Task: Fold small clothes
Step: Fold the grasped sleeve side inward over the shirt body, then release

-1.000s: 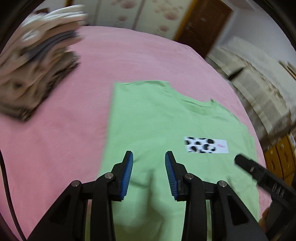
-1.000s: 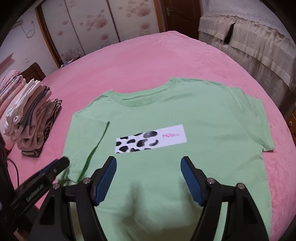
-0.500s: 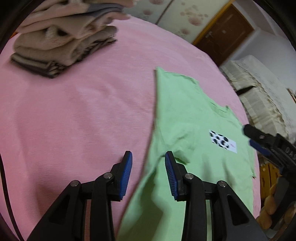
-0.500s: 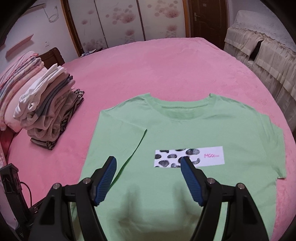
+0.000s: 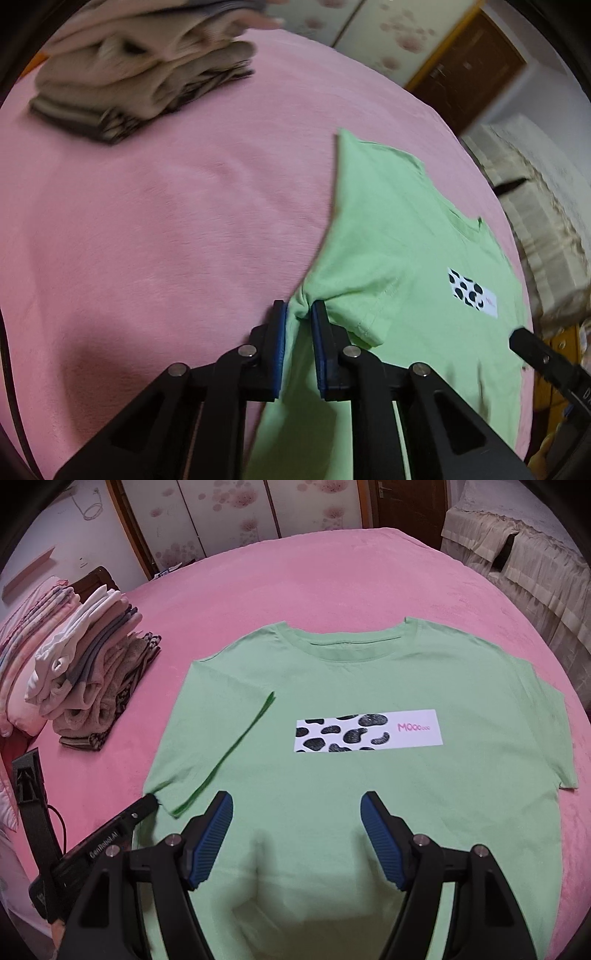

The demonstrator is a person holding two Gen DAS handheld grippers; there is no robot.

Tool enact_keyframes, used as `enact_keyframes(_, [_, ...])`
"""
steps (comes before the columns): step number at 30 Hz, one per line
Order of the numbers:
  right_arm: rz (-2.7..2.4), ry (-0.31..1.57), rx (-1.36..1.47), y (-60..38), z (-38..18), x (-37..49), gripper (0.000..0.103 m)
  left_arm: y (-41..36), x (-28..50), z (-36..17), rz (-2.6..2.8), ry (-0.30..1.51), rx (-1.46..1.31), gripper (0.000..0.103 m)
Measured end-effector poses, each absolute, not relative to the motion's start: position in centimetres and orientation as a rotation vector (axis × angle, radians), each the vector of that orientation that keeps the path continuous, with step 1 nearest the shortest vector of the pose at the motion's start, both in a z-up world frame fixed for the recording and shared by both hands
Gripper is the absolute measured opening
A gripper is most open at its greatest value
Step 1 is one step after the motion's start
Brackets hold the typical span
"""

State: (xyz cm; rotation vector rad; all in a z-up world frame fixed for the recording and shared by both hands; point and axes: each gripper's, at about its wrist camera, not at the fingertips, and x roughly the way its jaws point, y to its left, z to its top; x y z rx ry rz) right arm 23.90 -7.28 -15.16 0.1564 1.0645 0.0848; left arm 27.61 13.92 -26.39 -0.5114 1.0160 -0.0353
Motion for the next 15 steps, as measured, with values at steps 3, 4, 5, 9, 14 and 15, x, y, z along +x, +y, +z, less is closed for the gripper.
enact_keyframes(3, [0.084,1.069,0.176,-7.8,-15.3,23.6,0.072,14.5,27.4,-26.7,-0.069,1.041,-0.559,0.020])
enact_keyframes(4, [0.085,1.071,0.181,-7.9,-15.3,23.5,0.072,14.5,27.3,-26.6,-0.093,1.053,-0.563,0.024])
enact_keyframes(5, [0.085,1.072,0.188,-8.0,-15.3,23.4,0.072,14.4,27.0,-26.5,-0.111,1.060,-0.561,0.035])
enact_keyframes(9, [0.085,1.071,0.196,-8.4,-15.2,22.9,0.072,13.9,26.1,-25.2,-0.115,1.044,-0.523,0.051])
enact_keyframes(14, [0.081,1.059,0.192,-8.7,-15.1,22.8,0.072,13.0,28.5,-23.2,-0.086,1.005,-0.404,0.051])
enact_keyframes(15, [0.081,1.057,0.195,-8.8,-15.1,22.8,0.072,12.6,29.5,-22.8,-0.082,0.997,-0.379,0.051])
